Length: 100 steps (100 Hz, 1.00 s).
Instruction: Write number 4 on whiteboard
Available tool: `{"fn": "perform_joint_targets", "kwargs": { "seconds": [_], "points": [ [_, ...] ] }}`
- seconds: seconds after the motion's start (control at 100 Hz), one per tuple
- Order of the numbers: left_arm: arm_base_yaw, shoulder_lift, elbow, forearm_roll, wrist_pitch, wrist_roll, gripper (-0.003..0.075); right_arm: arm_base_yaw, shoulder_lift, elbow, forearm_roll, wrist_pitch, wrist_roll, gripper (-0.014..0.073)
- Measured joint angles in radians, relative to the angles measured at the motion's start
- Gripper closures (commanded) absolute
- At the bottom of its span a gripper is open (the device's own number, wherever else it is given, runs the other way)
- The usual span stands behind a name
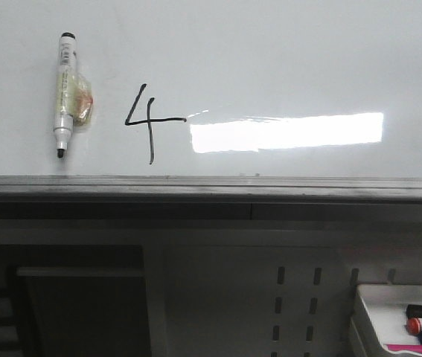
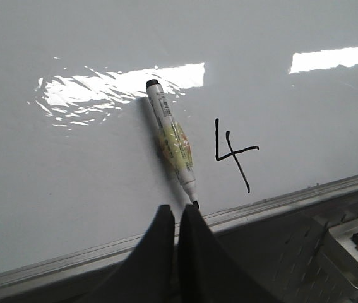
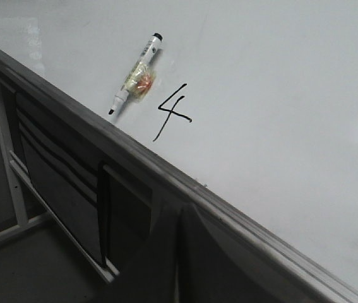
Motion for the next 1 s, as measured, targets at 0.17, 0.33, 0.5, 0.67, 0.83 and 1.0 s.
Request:
{"fn": "perform_joint_targets", "kwargs": {
  "seconds": [0.17,0.33,0.5,0.67,0.83,1.0],
  "points": [
    [0.0,0.0,0.0,0.001,-0.001,0.0,0.0741,0.0,0.0,0.002,0.001,0.0,0.0,0.0658],
    [0.0,-0.002,0.0,0.001,-0.001,0.0,0.0741,0.0,0.0,0.002,0.002,0.0,0.0,0.0658],
    [0.008,-0.009,0.015,0.002,0.0,0.0,0.0741,0.0,0.0,0.002,0.002,0.0,0.0,0.0658],
    [0.102,-0.068,0.046,-0.005,0.003,0.097,0.0741,0.0,0.0,0.002,0.002,0.0,0.0,0.0658],
    [0.255,-0.174,0.101,-0.037,0.006,0.144,0.0741,0.0,0.0,0.002,0.002,0.0,0.0,0.0658],
    [0.408,-0.291,0.197,-0.043,0.008,0.151,0.0741,0.0,0.0,0.002,0.002,0.0,0.0,0.0658]
  ]
}}
